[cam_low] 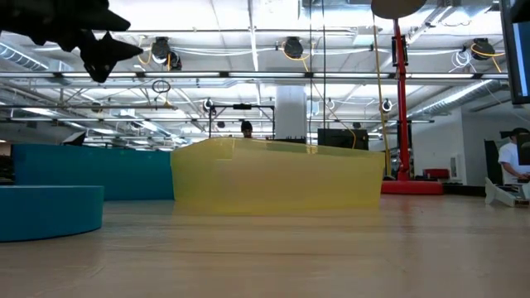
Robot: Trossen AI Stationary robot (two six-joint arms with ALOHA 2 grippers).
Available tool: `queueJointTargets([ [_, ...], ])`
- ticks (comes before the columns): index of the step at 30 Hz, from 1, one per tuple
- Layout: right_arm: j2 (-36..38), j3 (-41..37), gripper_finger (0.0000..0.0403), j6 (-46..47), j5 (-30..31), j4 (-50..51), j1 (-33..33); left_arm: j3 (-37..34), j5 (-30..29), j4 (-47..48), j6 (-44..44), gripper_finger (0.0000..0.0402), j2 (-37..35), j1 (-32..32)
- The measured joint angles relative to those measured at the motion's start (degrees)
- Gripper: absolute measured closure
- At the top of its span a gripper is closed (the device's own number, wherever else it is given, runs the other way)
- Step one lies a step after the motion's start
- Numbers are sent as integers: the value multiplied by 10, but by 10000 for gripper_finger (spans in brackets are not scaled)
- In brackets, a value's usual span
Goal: Pick and place Stapler, Stapler remover, tape
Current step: Put the yellow stapler into the red bin
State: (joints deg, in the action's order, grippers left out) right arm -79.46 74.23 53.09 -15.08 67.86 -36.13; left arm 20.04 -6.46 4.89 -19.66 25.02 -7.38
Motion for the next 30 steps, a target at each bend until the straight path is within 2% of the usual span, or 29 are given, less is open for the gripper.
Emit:
queueJointTargets([
  [6, 5, -39, 401, 17, -1, -9, -29, 0, 0, 1, 3, 192, 0, 0],
  [9, 5, -62, 388, 17, -1, -37, -40, 0, 0, 1, 0, 192, 0, 0],
  [13, 5, -91, 350, 15, -1, -96, -44, 0, 1, 1, -4, 192, 0, 0],
  [23, 5, -176, 222, -14, -12, -192, -45, 0, 1, 0, -12, 192, 0, 0],
  [30, 5, -253, 180, -13, -56, -279, -44, 0, 2, 0, -24, 192, 0, 0],
])
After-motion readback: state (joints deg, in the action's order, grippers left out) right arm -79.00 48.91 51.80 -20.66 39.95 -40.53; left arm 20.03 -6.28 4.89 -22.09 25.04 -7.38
